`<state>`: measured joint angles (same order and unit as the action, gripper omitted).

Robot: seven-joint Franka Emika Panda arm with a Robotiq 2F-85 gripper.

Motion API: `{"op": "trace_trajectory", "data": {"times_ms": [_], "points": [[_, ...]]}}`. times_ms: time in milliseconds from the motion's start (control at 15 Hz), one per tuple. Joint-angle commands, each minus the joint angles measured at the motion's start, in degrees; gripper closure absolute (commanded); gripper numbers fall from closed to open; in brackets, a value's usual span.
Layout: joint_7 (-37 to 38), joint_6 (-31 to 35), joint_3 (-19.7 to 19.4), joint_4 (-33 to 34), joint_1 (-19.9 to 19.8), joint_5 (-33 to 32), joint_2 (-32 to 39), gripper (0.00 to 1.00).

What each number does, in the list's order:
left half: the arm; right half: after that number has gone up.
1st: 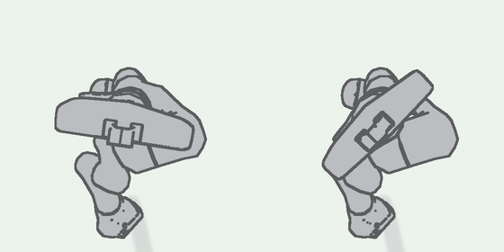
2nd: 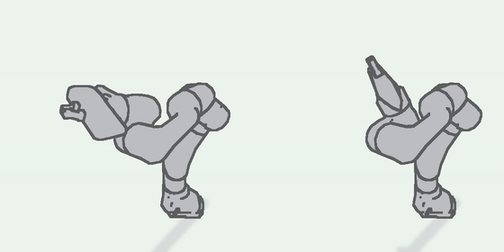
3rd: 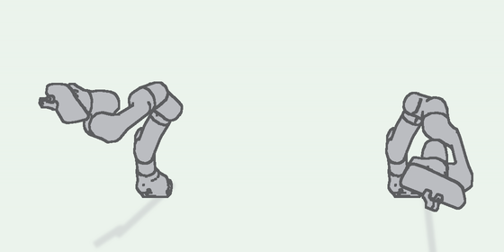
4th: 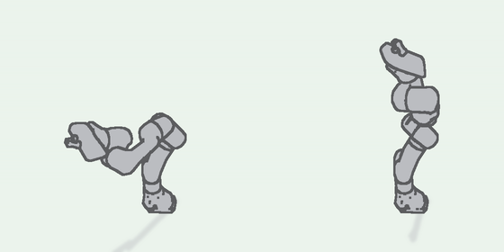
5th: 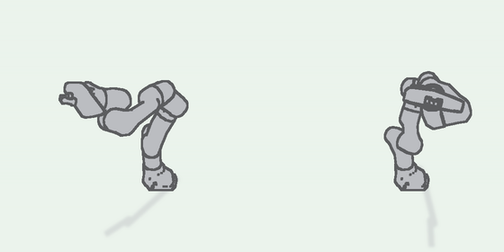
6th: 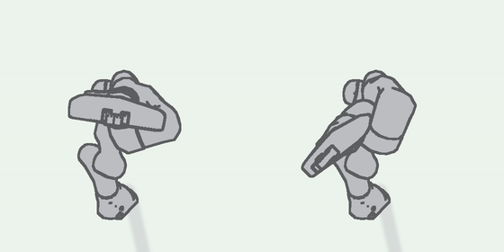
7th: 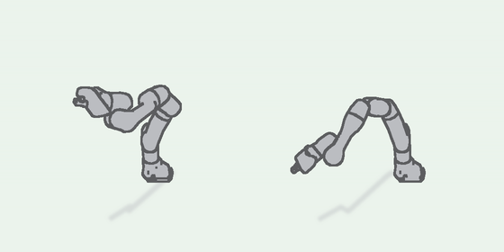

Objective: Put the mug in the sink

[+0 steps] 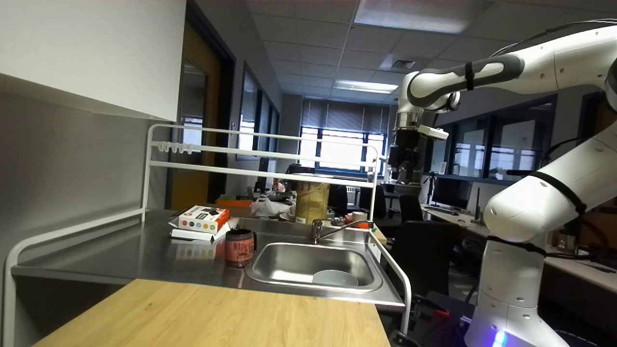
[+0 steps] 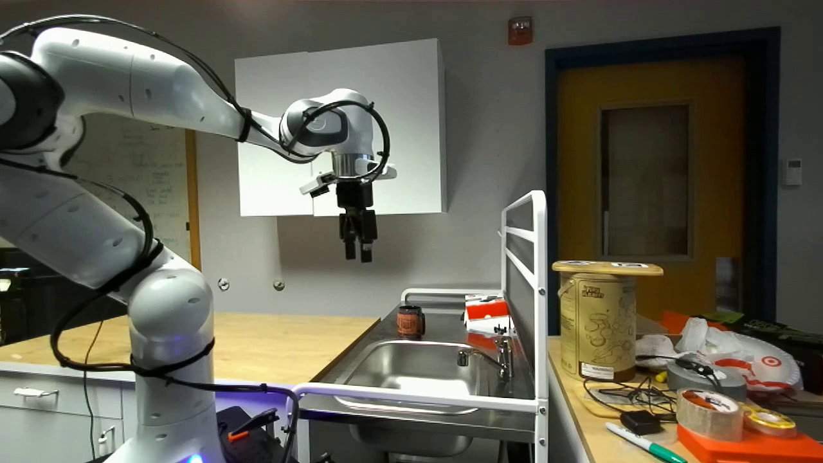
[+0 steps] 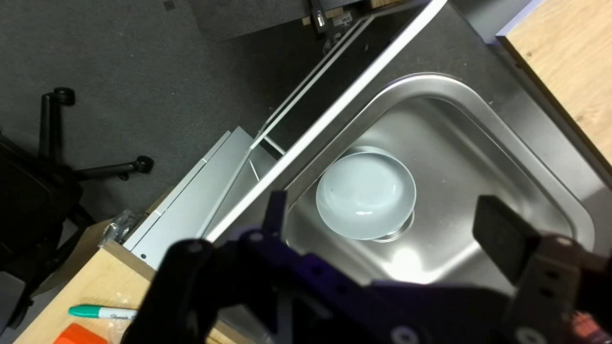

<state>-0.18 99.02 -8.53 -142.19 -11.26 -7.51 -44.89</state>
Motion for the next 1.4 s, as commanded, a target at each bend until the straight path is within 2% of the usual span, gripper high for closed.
{"op": "trace_trajectory", "data": {"times_ms": [0,800,1000,1333], "points": [[0.12,-0.16,-0.18,0.16,0.25,-0.12,0.04,0.00],[0.71,0.17,0.11,0.71,0.29,-0.14,1.59,0.00],[2.01,2.16,0.69,2.22,0.78,0.30,5.85,0.00],[4.88,9.10,3.48,7.90,2.89,1.07,18.35,0.00]]}}
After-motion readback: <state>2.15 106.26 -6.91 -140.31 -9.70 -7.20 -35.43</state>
